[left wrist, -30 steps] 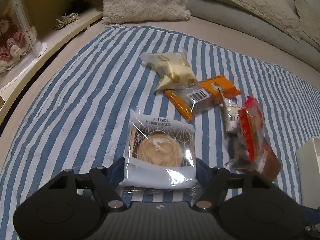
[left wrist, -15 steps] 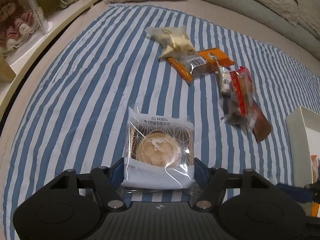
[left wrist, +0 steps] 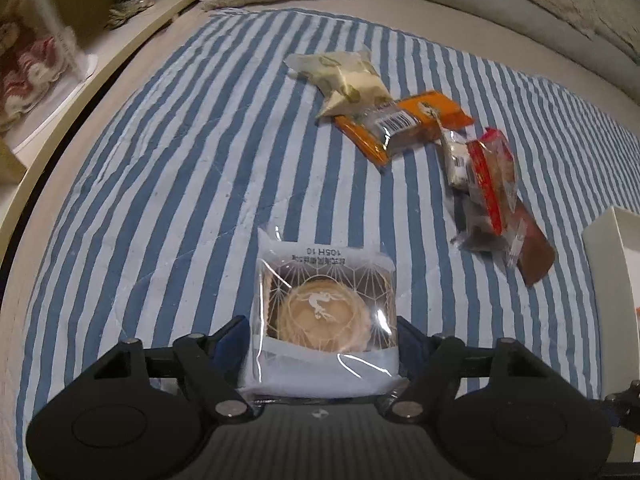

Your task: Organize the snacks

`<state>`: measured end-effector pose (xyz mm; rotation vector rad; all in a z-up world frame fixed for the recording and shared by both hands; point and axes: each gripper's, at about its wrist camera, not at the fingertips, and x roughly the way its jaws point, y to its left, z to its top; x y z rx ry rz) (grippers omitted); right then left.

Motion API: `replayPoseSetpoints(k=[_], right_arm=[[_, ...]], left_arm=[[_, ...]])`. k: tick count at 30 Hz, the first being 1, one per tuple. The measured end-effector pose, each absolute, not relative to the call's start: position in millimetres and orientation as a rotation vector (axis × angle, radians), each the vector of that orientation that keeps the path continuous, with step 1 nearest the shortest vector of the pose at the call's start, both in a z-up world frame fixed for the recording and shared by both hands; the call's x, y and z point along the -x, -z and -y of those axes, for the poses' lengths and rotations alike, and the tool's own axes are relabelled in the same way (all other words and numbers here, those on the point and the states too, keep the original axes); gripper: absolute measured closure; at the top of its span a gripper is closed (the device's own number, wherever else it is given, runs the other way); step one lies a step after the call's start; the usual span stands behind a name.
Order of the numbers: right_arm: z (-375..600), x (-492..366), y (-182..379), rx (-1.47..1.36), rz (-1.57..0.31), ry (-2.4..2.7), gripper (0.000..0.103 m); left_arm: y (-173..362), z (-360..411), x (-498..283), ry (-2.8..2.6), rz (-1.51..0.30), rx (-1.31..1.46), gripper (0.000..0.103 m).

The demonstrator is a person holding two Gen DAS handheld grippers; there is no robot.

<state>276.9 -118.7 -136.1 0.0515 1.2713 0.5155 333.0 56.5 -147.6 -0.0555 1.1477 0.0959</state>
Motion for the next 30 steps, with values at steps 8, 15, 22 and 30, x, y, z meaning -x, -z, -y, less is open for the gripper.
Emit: replayPoseSetpoints(k=[8,15,22,30], right_arm=[[109.0,-269.9,139.8,0.002,-1.296,-0.521,0.064],[109.1,-265.4,124.1,0.0,-1.232,-0.552,0.07],[139.1,-261.2,97.5,-0.059,-1.142,-0.513,0.07],[169.8,-248.3,62.9,-0.089,-1.021,-0.492,0.07]], left_arm=[[148.0,-53.0,-337.6,-0.085,-1.138,0.05,0.036],[132.2,-55.4,-321.7,-0.087,-1.098,0.077,0.037],[98.8,-47.3,-296.0,-0.056,-1.013,0.103,0.037],[56.7,-28.3,-258.4,0.017,-0.907,0.081,0.037]])
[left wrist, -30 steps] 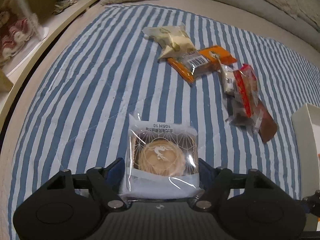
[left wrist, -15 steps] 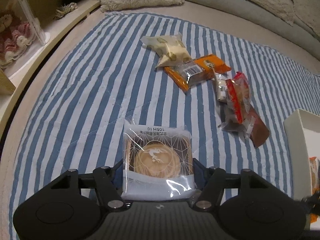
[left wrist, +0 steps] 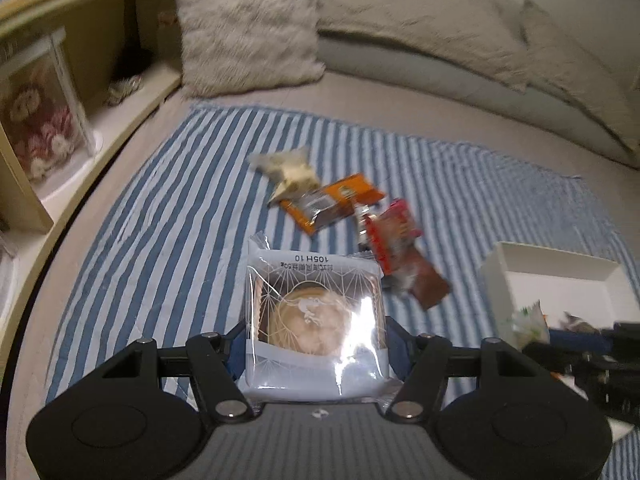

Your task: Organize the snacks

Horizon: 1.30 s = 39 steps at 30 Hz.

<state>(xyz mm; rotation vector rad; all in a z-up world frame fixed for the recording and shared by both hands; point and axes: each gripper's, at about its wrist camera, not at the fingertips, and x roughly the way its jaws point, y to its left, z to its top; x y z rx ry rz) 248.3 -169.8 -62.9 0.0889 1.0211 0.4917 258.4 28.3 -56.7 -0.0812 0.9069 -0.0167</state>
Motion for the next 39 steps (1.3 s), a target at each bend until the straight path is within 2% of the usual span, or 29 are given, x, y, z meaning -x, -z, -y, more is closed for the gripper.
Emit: replayPoseSetpoints(k=[14,22,30,39], right_arm=[[230.3,-217.5,20.4,-0.111,-0.848,-0.405,0.07],[266.9,-203.3,15.3,-0.119,-0.82,-0.325,0.07],[304.1,-185.9,9.3,-0.141,-0.801,-0.256,0.07],[340.1,-175.7,18.5,-0.157,-0.823,-0.169,0.07]], left_arm=[[13.3,18.7,-218.7,0.137,-0.757,0.122,0.037],[8.3,62.9,-210.8,0.239,-0.75,0.134,0.037],[18.2,119.2,-203.6,0.346,-0.795,0.078,0.037],[54.7,170.3,-215.4,0.463,-0.958,0.112,0.037]])
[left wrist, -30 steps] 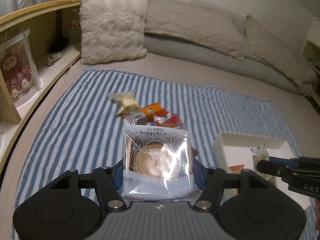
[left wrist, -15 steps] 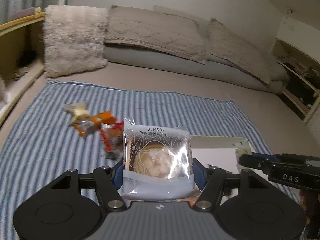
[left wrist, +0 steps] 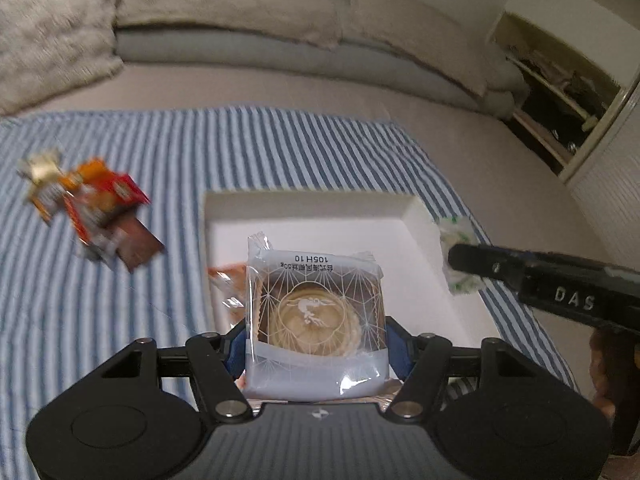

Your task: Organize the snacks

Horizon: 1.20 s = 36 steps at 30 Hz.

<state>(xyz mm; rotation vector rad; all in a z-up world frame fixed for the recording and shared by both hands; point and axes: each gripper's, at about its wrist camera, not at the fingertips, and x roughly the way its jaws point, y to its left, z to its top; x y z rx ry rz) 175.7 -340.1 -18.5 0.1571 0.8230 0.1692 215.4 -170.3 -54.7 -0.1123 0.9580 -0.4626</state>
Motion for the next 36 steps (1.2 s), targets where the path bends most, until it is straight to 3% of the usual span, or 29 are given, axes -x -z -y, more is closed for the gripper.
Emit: replayPoseSetpoints(k=[21,36], right_arm=[[375.2,-179.6,41.8,-0.193,-0.886,-0.094,0.07],[375.5,-191.0,55.1,-0.193,-0.949,-0.065,0.07]], left_arm=[[132.2,239.3,-254.4,0.442,-1.225,0.24,0.036],[153.2,213.1,-262.6,0.364,-1.301,0.225,0.036]])
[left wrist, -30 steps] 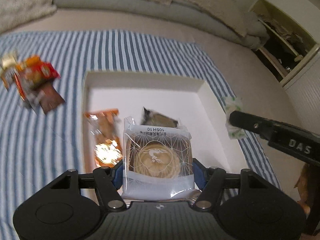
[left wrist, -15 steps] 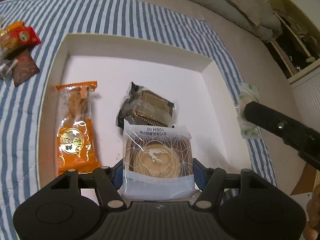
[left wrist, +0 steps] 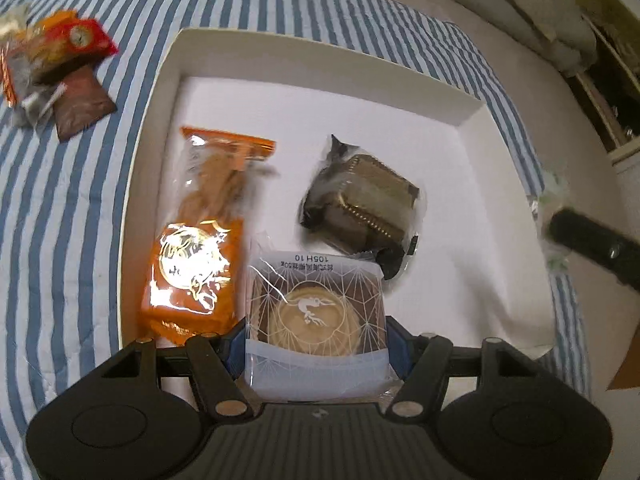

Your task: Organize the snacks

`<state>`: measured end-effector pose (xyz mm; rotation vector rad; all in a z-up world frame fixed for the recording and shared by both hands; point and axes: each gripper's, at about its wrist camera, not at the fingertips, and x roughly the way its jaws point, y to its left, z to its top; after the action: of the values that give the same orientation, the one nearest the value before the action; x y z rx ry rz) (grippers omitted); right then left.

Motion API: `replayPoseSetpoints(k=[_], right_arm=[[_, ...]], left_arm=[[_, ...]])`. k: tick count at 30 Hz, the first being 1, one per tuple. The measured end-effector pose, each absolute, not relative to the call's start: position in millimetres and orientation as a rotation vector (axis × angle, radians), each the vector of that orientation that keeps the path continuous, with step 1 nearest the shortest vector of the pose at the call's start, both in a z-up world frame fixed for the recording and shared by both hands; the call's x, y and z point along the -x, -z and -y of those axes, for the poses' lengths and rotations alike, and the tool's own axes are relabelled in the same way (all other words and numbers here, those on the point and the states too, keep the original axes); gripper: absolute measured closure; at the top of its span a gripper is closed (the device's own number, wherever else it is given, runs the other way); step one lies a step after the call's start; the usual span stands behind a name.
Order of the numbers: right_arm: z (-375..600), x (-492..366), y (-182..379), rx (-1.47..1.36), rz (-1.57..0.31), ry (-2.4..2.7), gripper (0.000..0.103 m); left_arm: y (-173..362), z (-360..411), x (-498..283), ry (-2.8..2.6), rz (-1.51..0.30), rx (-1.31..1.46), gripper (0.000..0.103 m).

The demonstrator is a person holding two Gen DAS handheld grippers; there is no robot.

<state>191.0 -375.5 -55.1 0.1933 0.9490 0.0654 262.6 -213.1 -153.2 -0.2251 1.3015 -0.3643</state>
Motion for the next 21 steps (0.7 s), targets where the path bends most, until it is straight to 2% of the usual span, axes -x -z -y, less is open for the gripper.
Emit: replayPoseSetpoints(k=[8,11,14,16,18,21], right_arm=[[374.6,-190.7,64.3,-0.175,-1.033,-0.075,0.07],[372.6,-191.5,69.0,-0.153,-1.07,-0.083,0.069],[371.5,-190.7,71.4,-0.145,-1.085,-0.086,0.067],[371.2,-190.3,72.5,-0.153,-1.097,-0.092,0.064],[371.6,-189.7,74.4,-0.159,-1.113,-0.098,0.055],[371.3,-188.3,76.9,-0.137,-1.132,-0.086,0.048]], left_arm=[[145.7,217.8,-258.1,0.388,-1.279,0.237,0.034],[139.7,220.5,-257.2,0.4,-1.256,0.224,0.022],[131.5,220.5,-254.1,0.408,-1.228,0.189,0.019],[128.2,218.1,-252.2,0.407,-1.223,0.174,0.017],[125.1,215.5,-249.7,0.407,-1.219,0.153,0.014],[121.4,211.2,-246.5,0.399,-1.208,0.12,0.011]])
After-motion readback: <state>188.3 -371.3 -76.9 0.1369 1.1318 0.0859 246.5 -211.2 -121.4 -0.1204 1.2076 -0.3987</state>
